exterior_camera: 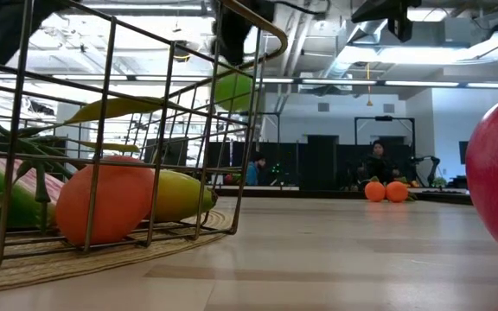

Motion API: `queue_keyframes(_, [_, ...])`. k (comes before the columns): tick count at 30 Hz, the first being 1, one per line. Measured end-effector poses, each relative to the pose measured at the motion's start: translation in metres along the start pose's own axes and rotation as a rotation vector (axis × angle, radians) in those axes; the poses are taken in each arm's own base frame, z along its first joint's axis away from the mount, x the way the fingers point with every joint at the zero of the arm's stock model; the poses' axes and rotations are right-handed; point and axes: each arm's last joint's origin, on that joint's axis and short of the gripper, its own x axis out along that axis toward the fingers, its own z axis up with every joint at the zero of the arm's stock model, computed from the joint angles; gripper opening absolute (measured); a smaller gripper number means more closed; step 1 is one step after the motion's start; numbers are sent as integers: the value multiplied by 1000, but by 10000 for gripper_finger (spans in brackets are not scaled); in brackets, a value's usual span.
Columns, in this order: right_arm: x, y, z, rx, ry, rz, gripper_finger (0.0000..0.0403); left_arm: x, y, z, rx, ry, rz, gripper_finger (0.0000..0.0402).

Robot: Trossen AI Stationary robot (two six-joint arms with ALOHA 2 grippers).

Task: Build produce basket
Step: Put the green apple into the gold wire basket

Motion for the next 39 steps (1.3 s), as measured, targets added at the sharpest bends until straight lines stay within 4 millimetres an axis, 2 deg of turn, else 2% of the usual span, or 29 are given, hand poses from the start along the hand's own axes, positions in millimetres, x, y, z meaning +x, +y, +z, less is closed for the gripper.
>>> queue_keyframes(7, [0,0,0,-1,4,-2,3,-53,-39,-30,-73,-112,11,0])
queue_keyframes(12, [0,-1,-3,3,28,-8,3,-70,-58,-65,-155,-120,75,0])
queue_keyframes(15, [0,-1,-3,4,31,-10,3,-70,-65,-91,-218,-95,115,0])
queue_keyframes(20, [0,-1,-4,6,44,-14,3,-46,-75,-133,-316,-54,80,0])
queue_keyframes(25, [0,-3,-8,36,78,-29,3,-8,-99,-158,-334,-145,-166,0])
queue_keyframes(28, [0,-4,-11,63,109,-44,2,12,-114,-173,-359,-147,-255,0])
queue_keyframes(34, [0,-5,-16,128,162,-70,3,34,-146,-207,-370,-39,-261,0])
queue_keyframes(39, [0,-3,-19,141,184,-64,3,48,-159,-220,-370,-34,-179,0])
